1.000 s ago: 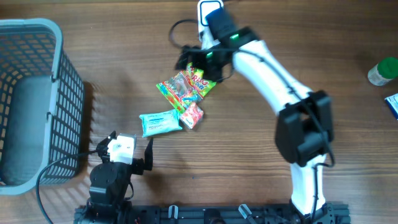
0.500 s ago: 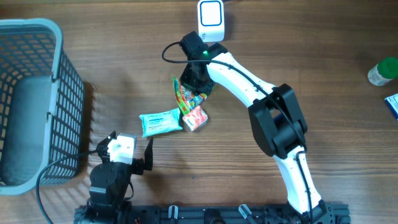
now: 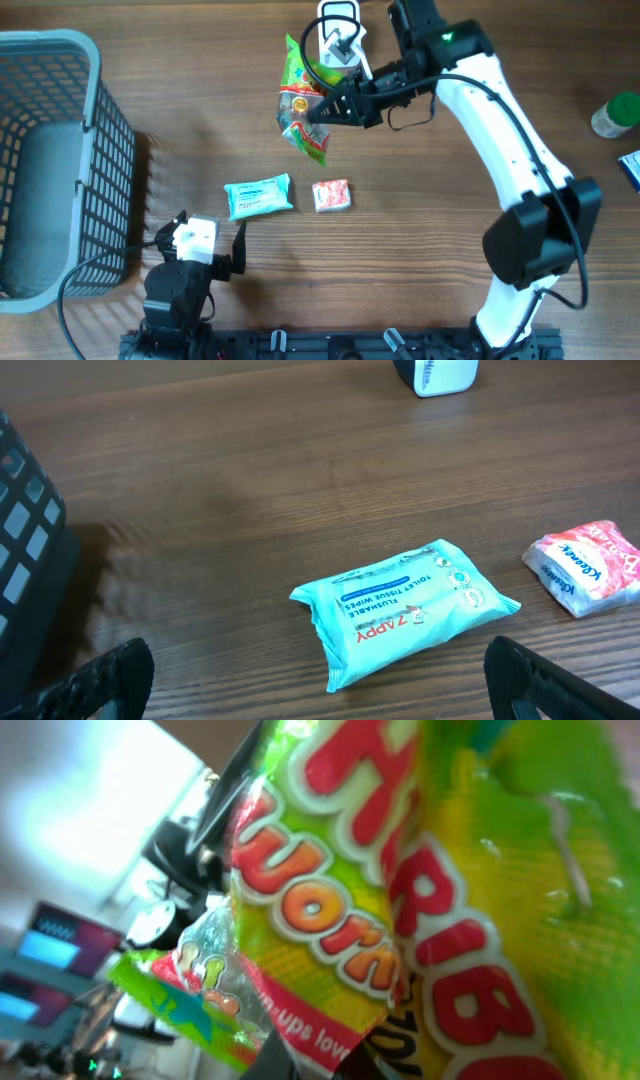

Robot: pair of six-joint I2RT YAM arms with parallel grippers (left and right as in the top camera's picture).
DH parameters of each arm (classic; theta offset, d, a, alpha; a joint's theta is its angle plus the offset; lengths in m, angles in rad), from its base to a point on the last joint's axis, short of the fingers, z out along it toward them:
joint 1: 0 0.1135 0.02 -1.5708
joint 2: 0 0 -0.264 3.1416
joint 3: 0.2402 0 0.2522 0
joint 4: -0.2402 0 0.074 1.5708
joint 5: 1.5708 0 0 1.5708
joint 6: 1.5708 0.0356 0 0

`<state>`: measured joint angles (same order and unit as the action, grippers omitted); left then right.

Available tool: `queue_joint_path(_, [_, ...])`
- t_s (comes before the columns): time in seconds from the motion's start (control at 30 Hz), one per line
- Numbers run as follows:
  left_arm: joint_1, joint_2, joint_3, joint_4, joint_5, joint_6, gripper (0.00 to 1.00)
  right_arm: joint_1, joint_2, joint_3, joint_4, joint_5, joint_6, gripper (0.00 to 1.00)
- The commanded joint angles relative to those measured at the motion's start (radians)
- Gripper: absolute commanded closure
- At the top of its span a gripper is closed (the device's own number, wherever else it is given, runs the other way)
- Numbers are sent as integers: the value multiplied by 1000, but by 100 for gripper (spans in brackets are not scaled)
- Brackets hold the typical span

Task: Scan the item barcode
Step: 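Grasp the Haribo gummy bag with the right gripper and lift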

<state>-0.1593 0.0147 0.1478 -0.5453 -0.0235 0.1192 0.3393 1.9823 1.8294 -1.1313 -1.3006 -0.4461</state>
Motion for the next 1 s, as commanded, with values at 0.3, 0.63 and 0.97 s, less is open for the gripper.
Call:
queue_joint_path(0.3, [6, -6, 0, -2, 16, 8, 0, 14, 80, -532, 854, -261, 1300, 96])
queue_joint_path(0.63, [6, -6, 0, -1, 16, 8, 0, 79, 122, -552, 1615, -228, 1551, 95])
queue_joint_path(0.97, [6, -6, 0, -2, 15, 8, 0, -36, 28, -499, 743, 625, 1025, 95])
